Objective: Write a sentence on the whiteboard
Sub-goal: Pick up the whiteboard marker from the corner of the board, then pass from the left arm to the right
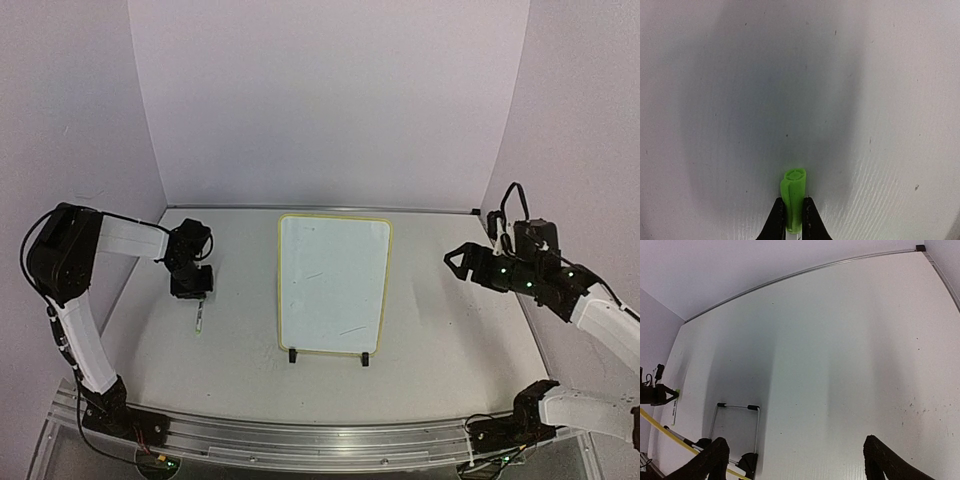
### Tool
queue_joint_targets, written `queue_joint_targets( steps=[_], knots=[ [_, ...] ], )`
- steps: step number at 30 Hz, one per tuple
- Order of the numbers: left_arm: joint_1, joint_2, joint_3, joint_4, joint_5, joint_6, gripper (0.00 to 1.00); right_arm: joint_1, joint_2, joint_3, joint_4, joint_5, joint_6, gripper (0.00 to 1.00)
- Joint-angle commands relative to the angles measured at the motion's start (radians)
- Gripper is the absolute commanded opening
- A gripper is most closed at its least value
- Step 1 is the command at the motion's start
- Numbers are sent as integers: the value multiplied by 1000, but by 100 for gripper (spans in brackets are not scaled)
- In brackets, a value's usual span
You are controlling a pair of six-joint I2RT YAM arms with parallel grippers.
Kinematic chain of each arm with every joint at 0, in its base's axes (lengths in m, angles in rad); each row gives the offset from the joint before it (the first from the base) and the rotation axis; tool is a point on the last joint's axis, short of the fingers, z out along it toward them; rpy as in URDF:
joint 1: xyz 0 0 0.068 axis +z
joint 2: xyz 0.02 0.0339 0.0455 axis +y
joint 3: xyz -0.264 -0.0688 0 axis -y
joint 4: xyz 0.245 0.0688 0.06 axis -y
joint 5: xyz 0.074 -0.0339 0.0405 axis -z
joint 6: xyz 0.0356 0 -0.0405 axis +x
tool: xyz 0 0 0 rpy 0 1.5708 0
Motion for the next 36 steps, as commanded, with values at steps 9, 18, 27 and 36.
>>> queue_joint_targets(
  steps=[9, 18, 27, 36],
  knots=[
    [-1, -426, -170, 150, 297, -220, 0, 198, -82, 158, 83, -228, 15, 78],
    [-1, -668, -169, 199, 487, -371, 0, 378, 1, 234, 161, -190, 29, 73],
    [-2, -803, -197, 331, 551, -524, 0, 769, 302, 462, 239, 28, -64, 69],
    [-7, -928, -319, 452, 449, -671, 0, 873, 729, 730, 300, 197, 63, 67]
  ],
)
